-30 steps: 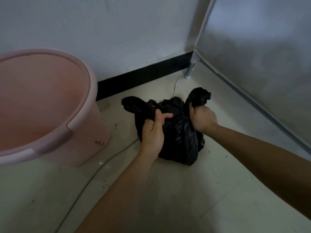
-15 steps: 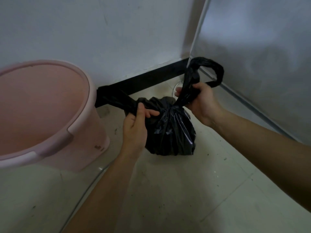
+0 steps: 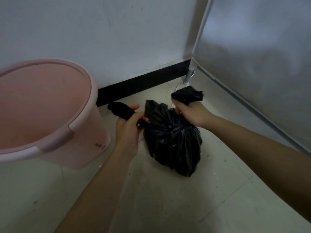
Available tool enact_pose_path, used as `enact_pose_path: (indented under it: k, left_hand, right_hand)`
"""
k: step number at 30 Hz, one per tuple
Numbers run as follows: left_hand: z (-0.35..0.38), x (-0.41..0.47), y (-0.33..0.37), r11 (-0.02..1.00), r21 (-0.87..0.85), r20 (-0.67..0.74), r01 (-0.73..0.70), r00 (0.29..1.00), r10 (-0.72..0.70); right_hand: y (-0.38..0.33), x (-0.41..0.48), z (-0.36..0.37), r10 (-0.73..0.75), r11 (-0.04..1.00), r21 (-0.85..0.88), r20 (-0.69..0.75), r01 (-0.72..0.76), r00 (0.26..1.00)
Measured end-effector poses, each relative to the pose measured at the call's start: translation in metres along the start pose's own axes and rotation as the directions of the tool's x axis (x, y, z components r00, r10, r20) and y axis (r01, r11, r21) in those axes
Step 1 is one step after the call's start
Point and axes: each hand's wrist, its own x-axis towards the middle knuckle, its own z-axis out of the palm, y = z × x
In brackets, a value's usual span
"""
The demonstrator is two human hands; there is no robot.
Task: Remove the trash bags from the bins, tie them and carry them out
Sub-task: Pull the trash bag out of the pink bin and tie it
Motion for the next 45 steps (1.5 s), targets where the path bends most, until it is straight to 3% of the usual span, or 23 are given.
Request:
enact_pose_path:
  k: [2, 5, 8, 10, 13, 16, 18, 22, 23, 25, 27, 29, 30, 31, 33, 35, 37, 39, 42, 45]
  left_hand:
    - [0.000, 0.002, 0.003, 0.981, 0.182, 0.051, -0.059, 0.997, 0.051]
    - [0.004, 0.001, 0.005, 0.856, 0.479, 0.219, -0.193, 0.971, 0.096]
    - [0.006, 0.005, 0.001, 0.811, 0.536, 0.364, -0.236, 0.931, 0.031]
    - [0.012, 0.009, -0.002, 0.781, 0.562, 0.302, -0.272, 0.947, 0.112]
    - [0.021, 0.008, 0.003, 0.928, 0.346, -0.110, -0.139, 0.976, 0.187]
    - [0.025, 0.006, 0.011, 1.000, 0.003, -0.292, -0.005, 0.956, 0.006]
    - [0.023, 0.009, 0.012, 0.998, -0.043, -0.257, 0.053, 0.964, -0.062]
    - [0.012, 0.010, 0.011, 0.997, -0.055, 0.011, 0.049, 0.999, -0.048]
    - [0.008, 0.009, 0.008, 0.998, -0.002, 0.055, 0.056, 0.997, -0.056]
    - [-0.001, 0.004, -0.002, 0.948, 0.309, 0.060, 0.074, 0.993, -0.098]
    - [-0.009, -0.003, -0.008, 0.759, 0.637, 0.015, 0.139, 0.981, -0.192]
    - [-0.017, -0.006, -0.007, 0.611, 0.757, 0.008, 0.234, 0.931, -0.366]
    - [-0.022, -0.004, -0.008, 0.590, 0.761, 0.024, 0.269, 0.898, -0.439]
    - [-0.023, -0.006, -0.008, 0.598, 0.751, 0.042, 0.280, 0.884, -0.467]
    - [-0.024, -0.006, -0.011, 0.727, 0.641, 0.075, 0.247, 0.922, -0.379]
    - [-0.023, -0.001, -0.013, 0.885, 0.426, 0.071, 0.189, 0.968, -0.241]
    - [-0.022, 0.004, -0.017, 0.963, 0.202, 0.109, 0.180, 0.973, -0.205]
    - [-0.019, 0.003, -0.025, 0.968, 0.198, 0.130, 0.157, 0.974, -0.184]
    - [-0.011, -0.004, -0.034, 0.913, 0.409, 0.024, 0.007, 1.000, -0.019]
    - [-0.003, -0.007, -0.029, 0.967, 0.254, -0.019, -0.033, 0.999, 0.039]
  right_hand:
    - [0.006, 0.002, 0.006, -0.060, 0.985, -0.157, 0.064, 0.069, 0.996]
    - [0.003, -0.004, 0.015, -0.007, 0.955, -0.293, 0.118, 0.042, 0.993]
    - [-0.005, -0.008, 0.020, -0.023, 0.899, -0.426, 0.178, 0.098, 0.984]
    - [-0.006, -0.010, 0.023, -0.091, 0.824, -0.535, 0.201, 0.187, 0.975]
    - [-0.001, -0.015, 0.023, -0.340, 0.824, -0.424, 0.160, 0.375, 0.927]
    - [0.019, -0.017, 0.019, -0.525, 0.699, -0.505, 0.120, 0.507, 0.843]
    - [0.032, -0.017, 0.015, -0.483, 0.719, -0.494, 0.152, 0.489, 0.863]
    - [0.033, -0.027, 0.014, -0.209, 0.952, -0.218, 0.057, 0.216, 0.976]
    - [0.034, -0.028, 0.015, -0.145, 0.974, -0.172, 0.026, 0.147, 0.989]
    - [0.034, -0.028, 0.017, -0.086, 0.987, -0.136, -0.013, 0.083, 0.996]
    - [0.034, -0.027, 0.021, -0.065, 0.990, -0.130, -0.041, 0.060, 0.997]
    - [0.035, -0.026, 0.025, -0.038, 0.993, -0.111, -0.088, 0.028, 0.995]
    - [0.035, -0.025, 0.027, -0.027, 0.994, -0.105, -0.111, 0.015, 0.993]
    - [0.036, -0.025, 0.028, -0.018, 0.995, -0.100, -0.127, 0.005, 0.992]
    - [0.038, -0.024, 0.028, -0.017, 0.995, -0.099, -0.143, 0.003, 0.990]
    - [0.040, -0.023, 0.028, -0.018, 0.996, -0.089, -0.146, 0.005, 0.989]
    - [0.040, -0.023, 0.028, 0.006, 0.999, -0.048, -0.136, -0.013, 0.991]
    - [0.038, -0.025, 0.030, 0.021, 1.000, -0.021, -0.119, -0.024, 0.993]
    - [0.037, -0.030, 0.034, -0.004, 0.999, -0.049, -0.093, -0.001, 0.996]
    - [0.034, -0.036, 0.037, -0.103, 0.981, -0.171, -0.046, 0.094, 0.994]
